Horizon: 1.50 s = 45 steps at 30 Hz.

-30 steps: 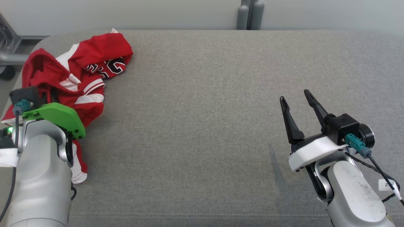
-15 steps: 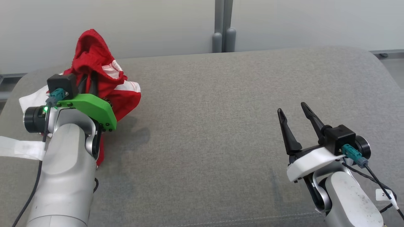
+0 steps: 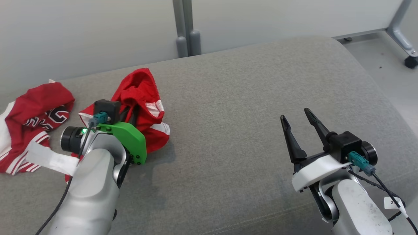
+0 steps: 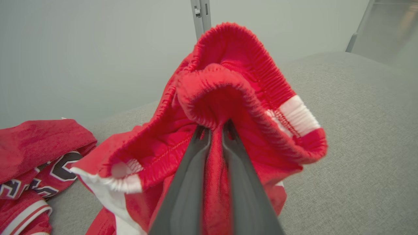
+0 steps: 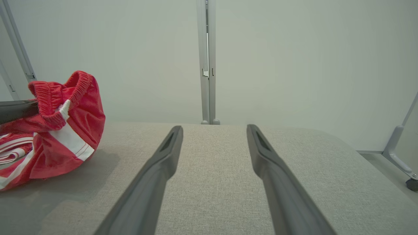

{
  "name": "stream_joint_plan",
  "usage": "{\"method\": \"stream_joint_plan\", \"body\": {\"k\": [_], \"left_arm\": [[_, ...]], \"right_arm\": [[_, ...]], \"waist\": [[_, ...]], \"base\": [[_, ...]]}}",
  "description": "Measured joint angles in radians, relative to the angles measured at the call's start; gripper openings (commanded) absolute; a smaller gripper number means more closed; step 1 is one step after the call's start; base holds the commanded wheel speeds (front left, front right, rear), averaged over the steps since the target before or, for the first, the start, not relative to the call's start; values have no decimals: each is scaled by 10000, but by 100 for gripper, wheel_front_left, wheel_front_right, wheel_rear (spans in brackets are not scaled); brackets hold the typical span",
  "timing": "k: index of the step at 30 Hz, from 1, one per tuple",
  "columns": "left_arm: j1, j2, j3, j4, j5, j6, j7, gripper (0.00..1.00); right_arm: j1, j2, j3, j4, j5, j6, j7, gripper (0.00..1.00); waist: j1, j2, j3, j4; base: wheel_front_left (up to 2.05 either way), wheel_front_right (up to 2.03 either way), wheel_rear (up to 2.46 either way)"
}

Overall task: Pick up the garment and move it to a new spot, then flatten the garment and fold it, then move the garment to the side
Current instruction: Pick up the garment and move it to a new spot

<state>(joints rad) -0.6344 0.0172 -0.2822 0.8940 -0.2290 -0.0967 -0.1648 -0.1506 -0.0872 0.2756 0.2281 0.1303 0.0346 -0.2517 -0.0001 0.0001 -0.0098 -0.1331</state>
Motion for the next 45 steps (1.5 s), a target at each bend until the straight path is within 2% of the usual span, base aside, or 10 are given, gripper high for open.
{"method": "stream_joint_plan", "body": {"k": [7,15,21,22,23,24,25,30,34,45], "left_arm": [[9,12,-1411,-485,-660,10,426,0],[-19,46,-2391,-823,-872,631,943,0],[-26,54,-2824,-865,-1216,986,1126,0],[-30,63,-2894,-878,-1266,1060,1127,9],[-43,75,-2964,-899,-1313,1139,1129,34],[-63,79,-3028,-928,-1363,1185,1139,85],[-98,81,-3093,-957,-1377,1248,1156,100],[-253,94,-3613,-1239,-1937,1231,1116,100],[-227,105,-3967,-1616,-2840,970,1099,100],[-259,140,-4809,-2477,-3325,924,324,100]], "right_arm": [[-66,67,176,-73,0,98,0,100],[-555,178,516,-105,0,274,0,100],[-747,236,637,-73,21,284,0,100],[-789,245,654,-73,25,286,0,100],[-838,255,660,-71,33,286,0,100],[-887,257,658,-69,36,286,0,100],[-928,257,656,-67,48,286,0,100],[-1020,267,564,-27,151,267,0,100],[-1028,280,437,58,234,238,0,100],[-1030,280,-77,63,267,73,0,100]], "waist": [[0,0,289,-912],[0,0,833,-2097],[1,0,1181,-2688],[0,0,1252,-2793],[0,0,1329,-2895],[0,0,1405,-2989],[0,0,1485,-3077],[1,0,1837,-3397],[1,0,1987,-3456],[0,0,1859,-2769]], "base": [[0,0,0],[0,0,0],[0,0,0],[0,0,0],[0,0,0],[0,0,0],[0,0,0],[0,0,0],[0,0,0],[0,0,0]]}}
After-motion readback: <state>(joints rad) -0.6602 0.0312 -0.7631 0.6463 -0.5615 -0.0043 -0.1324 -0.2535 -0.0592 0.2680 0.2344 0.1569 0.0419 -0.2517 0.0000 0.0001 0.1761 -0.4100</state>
